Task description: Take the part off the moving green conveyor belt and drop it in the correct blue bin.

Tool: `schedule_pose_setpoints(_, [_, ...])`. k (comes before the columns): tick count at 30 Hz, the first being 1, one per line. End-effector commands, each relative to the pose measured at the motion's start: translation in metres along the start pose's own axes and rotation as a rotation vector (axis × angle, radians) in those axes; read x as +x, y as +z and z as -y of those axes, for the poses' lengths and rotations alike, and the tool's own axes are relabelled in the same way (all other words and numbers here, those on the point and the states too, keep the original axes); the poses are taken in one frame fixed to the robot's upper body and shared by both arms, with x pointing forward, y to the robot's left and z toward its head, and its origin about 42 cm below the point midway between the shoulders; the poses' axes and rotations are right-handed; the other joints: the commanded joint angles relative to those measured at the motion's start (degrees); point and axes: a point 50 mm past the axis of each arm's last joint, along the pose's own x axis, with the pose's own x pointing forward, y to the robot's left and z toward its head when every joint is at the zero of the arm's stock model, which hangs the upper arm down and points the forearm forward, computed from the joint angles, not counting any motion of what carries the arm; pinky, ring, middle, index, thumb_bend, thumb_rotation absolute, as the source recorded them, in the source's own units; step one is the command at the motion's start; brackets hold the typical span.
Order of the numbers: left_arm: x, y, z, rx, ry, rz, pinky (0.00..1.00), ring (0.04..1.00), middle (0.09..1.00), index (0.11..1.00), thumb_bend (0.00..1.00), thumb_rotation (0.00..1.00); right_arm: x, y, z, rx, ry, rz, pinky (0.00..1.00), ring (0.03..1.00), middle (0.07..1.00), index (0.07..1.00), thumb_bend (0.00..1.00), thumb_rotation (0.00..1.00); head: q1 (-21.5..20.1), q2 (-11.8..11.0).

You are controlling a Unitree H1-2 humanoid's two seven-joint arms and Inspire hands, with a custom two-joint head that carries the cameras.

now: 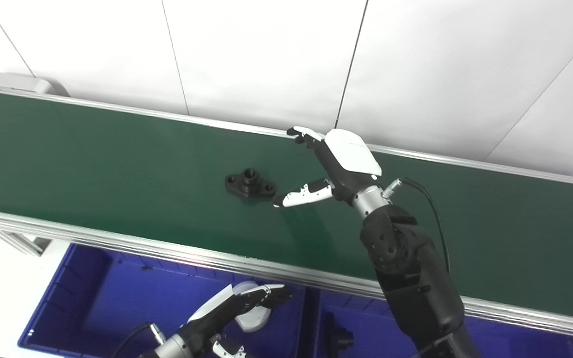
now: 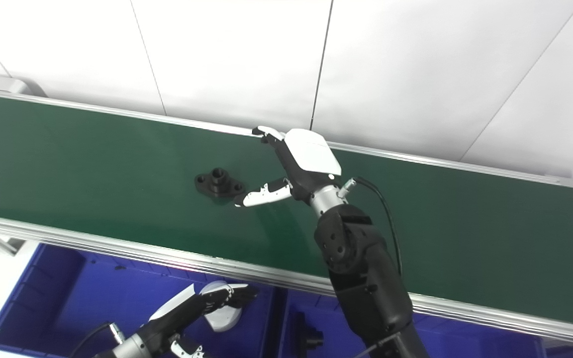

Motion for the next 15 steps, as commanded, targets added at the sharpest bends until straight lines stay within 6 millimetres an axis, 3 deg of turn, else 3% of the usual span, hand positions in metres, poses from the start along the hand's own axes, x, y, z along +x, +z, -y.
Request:
schedule_pose_setpoints(1, [0.001, 0.005, -0.003, 0.018, 0.008, 0.051, 0.83, 0.857, 0.869, 0.861, 0.85, 0.17, 0.011, 0.013, 0.016, -0.035, -0.046, 0.035, 0.75, 0.811, 0.826, 0.878, 0.86, 0.43, 0.0, 0.1])
schedule_pose_setpoints(15, [0.003, 0.005, -0.003, 0.021, 0.010, 0.051, 0.83, 0.858, 0.873, 0.867, 0.84, 0.15, 0.035, 0.012, 0.000, -0.195, 0.027, 0.039, 0.73, 0.790, 0.804, 0.828, 0.84, 0.40, 0.2, 0.7])
